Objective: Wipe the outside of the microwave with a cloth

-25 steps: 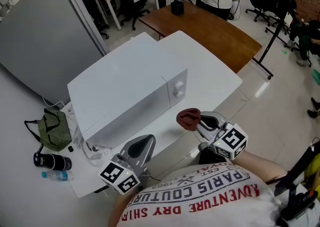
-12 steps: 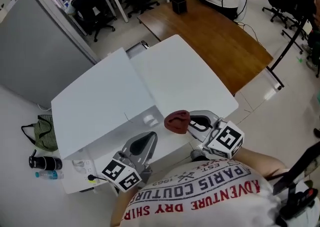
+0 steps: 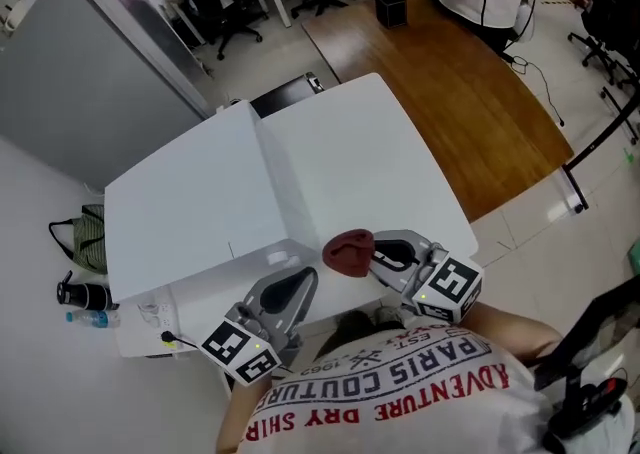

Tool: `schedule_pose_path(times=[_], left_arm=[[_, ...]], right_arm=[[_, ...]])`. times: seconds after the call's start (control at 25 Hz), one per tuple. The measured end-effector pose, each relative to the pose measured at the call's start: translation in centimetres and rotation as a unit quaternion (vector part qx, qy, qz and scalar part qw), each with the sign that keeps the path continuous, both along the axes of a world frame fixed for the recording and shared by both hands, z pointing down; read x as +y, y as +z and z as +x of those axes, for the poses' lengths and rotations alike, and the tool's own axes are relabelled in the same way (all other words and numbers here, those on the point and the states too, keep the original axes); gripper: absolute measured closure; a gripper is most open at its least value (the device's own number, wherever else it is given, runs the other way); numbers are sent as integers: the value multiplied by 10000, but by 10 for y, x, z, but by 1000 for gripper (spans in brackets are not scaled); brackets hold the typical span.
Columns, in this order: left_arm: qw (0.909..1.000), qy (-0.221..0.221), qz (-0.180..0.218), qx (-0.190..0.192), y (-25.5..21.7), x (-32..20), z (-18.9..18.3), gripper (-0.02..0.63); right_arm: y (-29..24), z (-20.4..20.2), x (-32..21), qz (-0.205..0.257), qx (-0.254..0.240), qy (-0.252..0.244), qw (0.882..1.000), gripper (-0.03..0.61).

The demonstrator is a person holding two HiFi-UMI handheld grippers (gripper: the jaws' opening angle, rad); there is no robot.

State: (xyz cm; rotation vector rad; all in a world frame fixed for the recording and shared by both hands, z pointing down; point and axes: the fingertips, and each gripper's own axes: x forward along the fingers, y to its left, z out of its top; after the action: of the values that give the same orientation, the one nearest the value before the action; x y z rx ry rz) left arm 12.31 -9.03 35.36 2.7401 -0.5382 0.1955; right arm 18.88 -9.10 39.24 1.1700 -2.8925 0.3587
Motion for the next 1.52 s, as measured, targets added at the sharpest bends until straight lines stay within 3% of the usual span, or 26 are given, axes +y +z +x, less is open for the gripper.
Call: schedule_pose_path(times=[0.36,0.68,1.28,1.52], left_arm=[[9998,-199,-17,39,-4,-8,-14,607],[9995,-269,166,62,-30,-11,-33,607],[9978,-662,-18,81,-49,-34,-79,607],[9956,-924,29,-168,-45,-38,-104,607]], right_arm=[[3,-33,-25,136,98,-537,9984,535],[2,-50,-66,347,288,-618,9971,535],[3,-45,-205,494,715,-99,9962,535],[3,-40,-265,549,872,132,9946,538]])
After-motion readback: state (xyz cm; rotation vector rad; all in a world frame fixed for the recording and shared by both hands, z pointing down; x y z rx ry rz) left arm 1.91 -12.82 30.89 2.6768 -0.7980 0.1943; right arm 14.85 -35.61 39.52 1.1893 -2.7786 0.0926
